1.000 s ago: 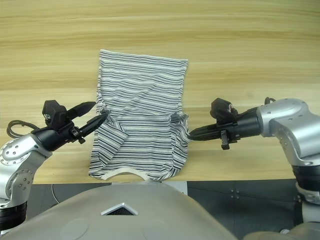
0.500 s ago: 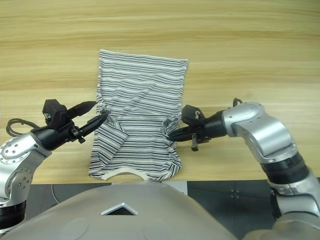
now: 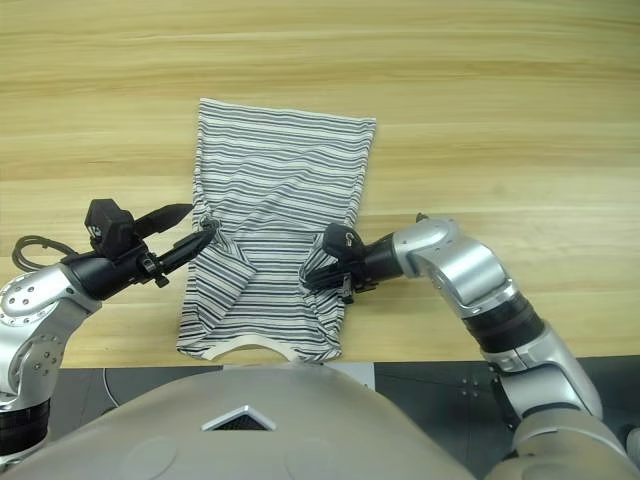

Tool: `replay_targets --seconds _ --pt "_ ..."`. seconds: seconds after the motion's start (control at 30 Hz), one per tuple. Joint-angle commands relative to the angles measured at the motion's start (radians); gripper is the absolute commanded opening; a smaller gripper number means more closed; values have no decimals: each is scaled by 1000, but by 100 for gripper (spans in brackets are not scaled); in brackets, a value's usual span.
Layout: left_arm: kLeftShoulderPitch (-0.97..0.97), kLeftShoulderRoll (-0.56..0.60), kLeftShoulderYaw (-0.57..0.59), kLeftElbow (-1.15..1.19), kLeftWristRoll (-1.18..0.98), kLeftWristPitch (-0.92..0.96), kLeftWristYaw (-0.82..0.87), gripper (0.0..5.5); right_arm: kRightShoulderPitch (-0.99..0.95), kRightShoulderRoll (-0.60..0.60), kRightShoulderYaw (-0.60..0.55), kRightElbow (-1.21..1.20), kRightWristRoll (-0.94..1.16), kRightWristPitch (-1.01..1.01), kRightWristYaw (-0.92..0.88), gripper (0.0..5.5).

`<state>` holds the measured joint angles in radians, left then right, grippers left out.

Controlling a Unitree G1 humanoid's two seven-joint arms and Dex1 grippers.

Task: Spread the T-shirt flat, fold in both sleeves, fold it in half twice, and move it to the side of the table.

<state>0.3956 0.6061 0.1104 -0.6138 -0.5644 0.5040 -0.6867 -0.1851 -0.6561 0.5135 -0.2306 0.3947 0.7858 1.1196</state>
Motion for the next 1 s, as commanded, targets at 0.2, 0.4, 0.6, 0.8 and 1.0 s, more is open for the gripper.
replay_targets --seconds 0.2,0.4,0.6,0.8,1.0 --pt "-2 16 6 12 5 -6 -22 275 -27 21 -34 -55 41 10 14 88" --pt "-8 -2 6 14 -37 14 -33 275 -54 27 -73 -87 99 54 13 88" --pt "-18 1 50 56 57 -190 -74 275 -54 -47 -154 -82 72 -46 22 88" --pt "59 357 122 386 684 -1163 -246 374 222 -316 -370 -62 -89 -614 181 164" --pt "206 443 78 381 698 -1324 -327 450 477 -403 -316 21 -325 -1290 190 252"
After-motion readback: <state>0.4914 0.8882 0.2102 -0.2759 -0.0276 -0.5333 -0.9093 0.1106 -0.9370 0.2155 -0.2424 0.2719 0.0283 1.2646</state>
